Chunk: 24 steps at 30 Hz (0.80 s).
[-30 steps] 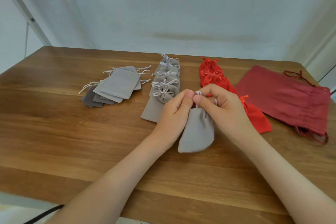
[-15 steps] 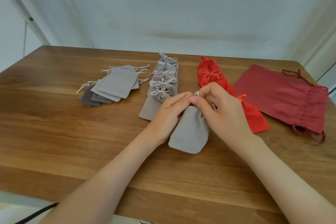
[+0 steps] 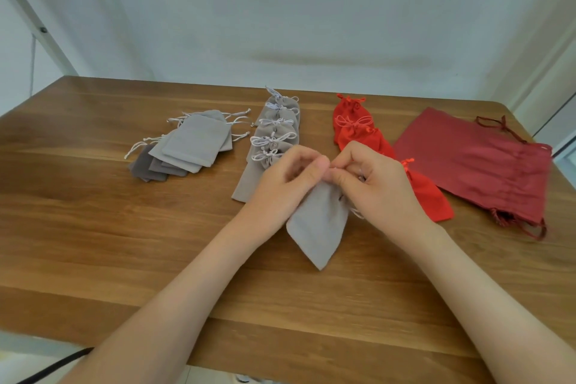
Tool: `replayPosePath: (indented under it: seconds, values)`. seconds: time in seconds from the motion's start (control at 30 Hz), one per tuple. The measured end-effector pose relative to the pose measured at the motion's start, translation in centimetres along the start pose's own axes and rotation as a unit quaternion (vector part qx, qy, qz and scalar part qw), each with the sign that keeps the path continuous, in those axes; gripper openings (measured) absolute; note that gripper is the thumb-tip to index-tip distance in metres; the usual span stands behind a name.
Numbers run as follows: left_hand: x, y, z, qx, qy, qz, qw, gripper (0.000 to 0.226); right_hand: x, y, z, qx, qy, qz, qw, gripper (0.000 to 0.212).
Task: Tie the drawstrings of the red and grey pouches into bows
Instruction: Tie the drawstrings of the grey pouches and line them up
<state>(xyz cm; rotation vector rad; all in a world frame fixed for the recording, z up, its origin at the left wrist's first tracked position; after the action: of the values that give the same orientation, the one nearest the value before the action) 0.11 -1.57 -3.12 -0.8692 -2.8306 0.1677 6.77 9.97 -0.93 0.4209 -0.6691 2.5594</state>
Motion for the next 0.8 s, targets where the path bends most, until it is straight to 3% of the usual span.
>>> replayPosePath:
  seconds: [0.1, 0.23, 0.47, 0.67, 0.8]
  values:
    - [-0.3, -0.1, -0.6, 0.111, 0.076, -0.006, 0.991, 0.018, 0.1, 0.1, -0.1, -0.006, 0.006, 0.009, 1.000, 0.011]
    - [-0.4, 0.6, -0.2, 0.167, 0.072, 0.021, 0.983, 0.006, 0.3, 0.0, -0.3, 0.068, 0.039, -0.019, 0.997, 0.012]
    - [-0.9, 2.1, 0.5, 0.148, 0.060, 0.013, 0.987, 0.024, 0.4, 0.1, 0.1, 0.073, 0.033, -0.017, 0.997, 0.010]
    - [-0.4, 2.1, 1.0, 0.237, 0.145, -0.043, 0.960, 0.035, 0.4, 0.3, -0.1, -0.077, -0.009, -0.003, 0.997, 0.002]
    - [-0.6, 1.8, 0.8, 0.285, 0.195, -0.071, 0.936, 0.027, 0.3, -0.1, -0.1, -0.162, -0.056, 0.012, 0.985, 0.003]
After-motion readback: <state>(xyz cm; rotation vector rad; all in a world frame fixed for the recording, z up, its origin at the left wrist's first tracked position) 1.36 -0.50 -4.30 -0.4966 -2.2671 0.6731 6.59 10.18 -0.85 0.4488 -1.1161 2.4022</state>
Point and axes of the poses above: each hand's wrist, its own x-axis towards the middle knuckle, its own y-axis out of the palm, z = x × y, the point moved 5 cm from there along x, towards the middle knuckle, and after that the axes turned 8 degrees about -z, right-handed, at the moved point
